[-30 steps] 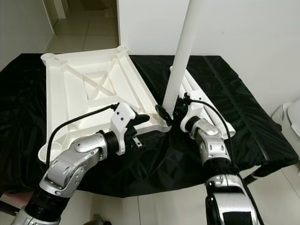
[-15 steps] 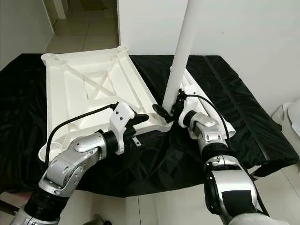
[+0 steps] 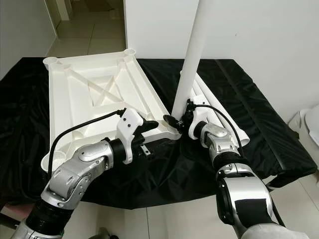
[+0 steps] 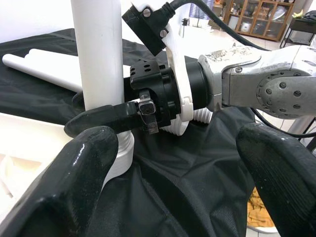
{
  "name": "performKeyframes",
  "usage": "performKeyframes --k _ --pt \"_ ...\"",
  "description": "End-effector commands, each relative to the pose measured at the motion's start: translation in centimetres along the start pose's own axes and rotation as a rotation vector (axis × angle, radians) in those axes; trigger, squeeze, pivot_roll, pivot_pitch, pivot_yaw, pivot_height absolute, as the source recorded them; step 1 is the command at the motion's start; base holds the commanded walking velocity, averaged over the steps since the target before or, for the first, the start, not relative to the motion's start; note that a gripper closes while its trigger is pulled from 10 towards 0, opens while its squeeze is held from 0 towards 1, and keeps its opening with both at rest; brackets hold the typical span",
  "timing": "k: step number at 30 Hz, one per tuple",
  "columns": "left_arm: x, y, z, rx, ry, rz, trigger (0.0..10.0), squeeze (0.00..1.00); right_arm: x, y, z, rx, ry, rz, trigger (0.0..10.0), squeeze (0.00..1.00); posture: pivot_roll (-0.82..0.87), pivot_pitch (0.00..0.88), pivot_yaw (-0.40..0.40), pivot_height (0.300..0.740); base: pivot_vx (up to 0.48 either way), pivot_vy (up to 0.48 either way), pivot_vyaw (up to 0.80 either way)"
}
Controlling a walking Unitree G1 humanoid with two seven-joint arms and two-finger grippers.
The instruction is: Building children table
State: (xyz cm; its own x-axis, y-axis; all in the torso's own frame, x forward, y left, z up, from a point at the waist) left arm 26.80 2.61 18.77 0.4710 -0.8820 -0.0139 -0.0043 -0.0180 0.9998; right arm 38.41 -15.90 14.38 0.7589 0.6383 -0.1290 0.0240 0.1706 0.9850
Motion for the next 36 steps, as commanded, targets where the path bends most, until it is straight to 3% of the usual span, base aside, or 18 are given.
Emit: performKeyframes --k 1,11,16,22,28,32,36 --pt "-0.1 -0.1 0.1 -0.007 0.018 -0.006 10.0 0.00 -0.4 -1.4 0.0 0.038 -0.021 -0.044 0.0 0.00 -0.02 0.036 -0.039 0.740 0.000 0.000 0.00" --pt "0.0 -0.3 0.3 -0.017 0.016 -0.005 10.0 0.00 -0.1 -1.0 0.5 0.093 -0.215 0.013 0.0 0.00 -0.03 0.044 -0.040 0.740 0.000 0.000 0.00" --pt "0.1 -0.4 0.5 -0.024 0.007 -0.007 10.0 0.00 0.8 -0.7 -0.6 0.161 -0.363 0.063 0.0 0.00 -0.04 0.045 -0.041 0.740 0.000 0.000 0.00" --pt "0.0 -0.5 0.6 -0.026 0.003 -0.010 10.0 0.00 1.2 -0.1 -1.8 0.160 -0.518 0.112 0.0 0.00 -0.04 0.040 -0.040 0.740 0.000 0.000 0.00" --pt "0.2 -0.5 0.7 -0.026 -0.005 -0.011 10.0 0.00 1.6 -0.5 -3.5 0.223 -0.725 0.089 0.0 0.00 -0.04 0.027 -0.043 0.740 0.000 0.000 0.00" --pt "0.3 -0.5 0.8 -0.025 -0.008 -0.009 10.0 0.00 2.2 -0.5 -5.3 0.219 -0.725 0.077 0.0 0.00 -0.04 0.022 -0.043 0.740 0.000 0.000 0.00" --pt "0.3 -0.5 0.8 -0.026 -0.011 -0.009 10.0 0.00 2.1 -0.4 -5.5 0.217 -0.711 0.073 0.0 0.00 -0.04 0.020 -0.045 0.740 0.000 0.000 0.00"
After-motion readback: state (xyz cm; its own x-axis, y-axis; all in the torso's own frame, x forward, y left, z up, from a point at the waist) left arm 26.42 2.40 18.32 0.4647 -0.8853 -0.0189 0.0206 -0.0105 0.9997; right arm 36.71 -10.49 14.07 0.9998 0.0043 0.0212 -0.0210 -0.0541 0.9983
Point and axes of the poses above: a point about 5 cm out from each wrist's last joint towards the gripper, its own x axis pointing out of the wrist towards the gripper, its own y axis along the axis of the wrist's last joint, z = x × y, the point moved 1 cm from there along x, pointing out of the wrist towards the gripper, and after that the axes turned 1 degree about -x, right-handed, at the moved point
